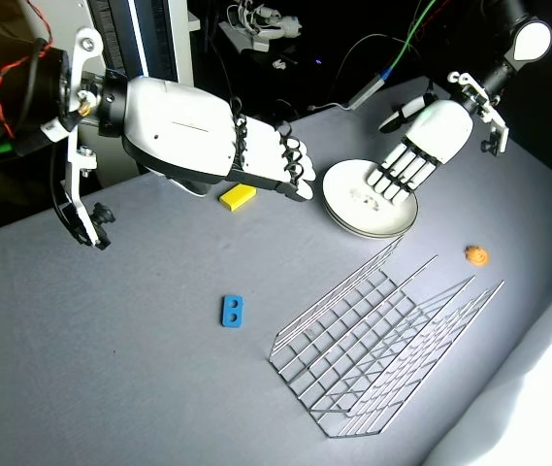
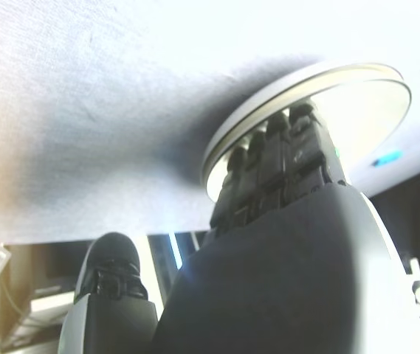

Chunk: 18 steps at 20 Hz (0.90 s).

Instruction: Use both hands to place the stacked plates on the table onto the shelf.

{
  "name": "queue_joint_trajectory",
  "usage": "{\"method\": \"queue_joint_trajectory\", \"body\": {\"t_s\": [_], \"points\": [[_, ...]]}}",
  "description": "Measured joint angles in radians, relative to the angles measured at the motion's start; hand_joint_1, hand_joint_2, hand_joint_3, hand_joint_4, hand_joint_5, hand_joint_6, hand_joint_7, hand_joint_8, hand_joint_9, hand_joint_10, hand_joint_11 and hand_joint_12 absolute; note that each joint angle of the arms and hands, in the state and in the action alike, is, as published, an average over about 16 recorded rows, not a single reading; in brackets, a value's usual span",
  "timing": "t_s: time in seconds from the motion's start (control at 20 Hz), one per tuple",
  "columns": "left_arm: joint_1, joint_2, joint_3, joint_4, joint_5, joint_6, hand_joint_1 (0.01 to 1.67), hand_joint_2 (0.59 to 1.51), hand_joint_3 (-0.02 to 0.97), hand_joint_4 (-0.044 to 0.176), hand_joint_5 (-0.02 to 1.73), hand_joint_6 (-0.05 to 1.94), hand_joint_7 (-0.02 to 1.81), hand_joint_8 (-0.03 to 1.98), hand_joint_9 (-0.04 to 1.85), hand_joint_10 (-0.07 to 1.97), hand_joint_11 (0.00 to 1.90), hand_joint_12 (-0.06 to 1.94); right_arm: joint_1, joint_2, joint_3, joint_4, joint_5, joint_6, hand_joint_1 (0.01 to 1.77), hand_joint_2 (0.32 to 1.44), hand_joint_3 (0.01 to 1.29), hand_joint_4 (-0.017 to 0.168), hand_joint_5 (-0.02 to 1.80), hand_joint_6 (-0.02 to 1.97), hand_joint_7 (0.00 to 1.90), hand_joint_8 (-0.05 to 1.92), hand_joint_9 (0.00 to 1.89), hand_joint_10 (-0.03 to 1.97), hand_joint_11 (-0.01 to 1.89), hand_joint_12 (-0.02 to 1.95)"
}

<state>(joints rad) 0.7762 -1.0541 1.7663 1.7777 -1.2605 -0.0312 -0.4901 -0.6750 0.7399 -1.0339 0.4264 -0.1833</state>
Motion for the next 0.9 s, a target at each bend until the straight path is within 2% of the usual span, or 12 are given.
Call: {"method": "queue_joint_trajectory", "body": {"t_s": [0.5,0.9], "points": [[-0.024,0.002,-0.099,-0.003,0.047,0.008,0.01,1.156,0.018,-0.004,0.00,0.00,-0.01,-0.02,0.01,0.01,0.02,-0.01,0.015,-0.143,0.025,-0.028,-0.102,-0.093,1.18,1.03,0.02,0.005,0.02,0.02,0.02,0.01,0.02,0.00,0.02,0.15],[-0.053,-0.001,-0.153,-0.001,0.074,-0.007,0.01,1.164,0.018,-0.004,0.00,-0.01,-0.01,-0.02,0.02,0.01,0.02,-0.01,0.017,-0.315,0.113,-0.039,-0.167,-0.154,1.14,0.94,0.02,0.004,0.02,0.02,0.02,0.01,0.02,0.00,0.02,0.10]]}}
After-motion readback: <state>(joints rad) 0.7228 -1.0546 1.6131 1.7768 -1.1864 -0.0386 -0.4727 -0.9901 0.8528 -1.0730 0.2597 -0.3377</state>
